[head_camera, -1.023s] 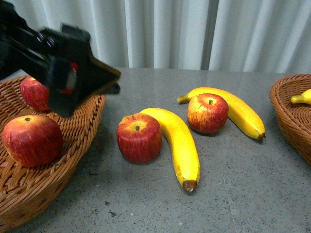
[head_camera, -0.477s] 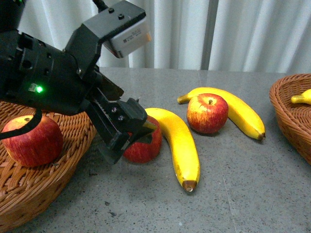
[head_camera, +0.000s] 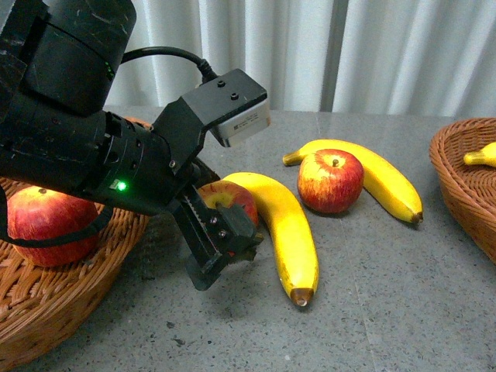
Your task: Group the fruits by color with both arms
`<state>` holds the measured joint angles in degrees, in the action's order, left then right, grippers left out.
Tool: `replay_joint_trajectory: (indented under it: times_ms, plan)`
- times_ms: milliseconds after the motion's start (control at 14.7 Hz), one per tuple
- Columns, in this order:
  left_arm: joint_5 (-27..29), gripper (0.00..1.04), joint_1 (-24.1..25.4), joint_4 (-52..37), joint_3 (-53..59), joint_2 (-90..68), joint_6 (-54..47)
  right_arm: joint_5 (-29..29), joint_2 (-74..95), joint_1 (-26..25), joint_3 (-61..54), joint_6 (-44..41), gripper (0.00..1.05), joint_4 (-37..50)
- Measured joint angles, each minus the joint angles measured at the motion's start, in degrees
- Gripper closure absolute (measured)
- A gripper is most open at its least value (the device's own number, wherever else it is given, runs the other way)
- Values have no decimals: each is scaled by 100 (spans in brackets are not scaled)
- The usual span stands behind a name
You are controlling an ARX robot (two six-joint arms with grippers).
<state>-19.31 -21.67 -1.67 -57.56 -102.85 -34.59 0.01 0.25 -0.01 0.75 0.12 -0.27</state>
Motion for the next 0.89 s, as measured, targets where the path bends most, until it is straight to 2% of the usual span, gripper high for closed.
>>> replay_joint_trajectory:
  times_ms: [68, 136, 205, 409, 545, 682, 886]
  plan:
    - [37, 11, -35, 46, 0, -9, -83, 0, 0, 0, 0, 2, 7, -2]
    - [63, 27, -42, 42, 0, -9, -127, 0, 0, 0, 0, 0, 7, -2]
    - [66, 35, -42, 59, 0, -4, -146, 0, 0, 0, 0, 0, 7, -2]
    - [302, 37, -109, 37, 2, 234, -138, 0, 0, 0, 0, 0, 7, -2]
    - [706, 37, -122, -463, -9, 852, 221, 0, 0, 0, 0, 0, 7, -2]
    - [1338, 37, 140, -809, -175, 1281, 885, 0, 0, 0, 0, 2, 7, 0]
    - [2795, 37, 785, -1163, 48, 1410, 2243, 0, 0, 0, 0, 0, 7, -2]
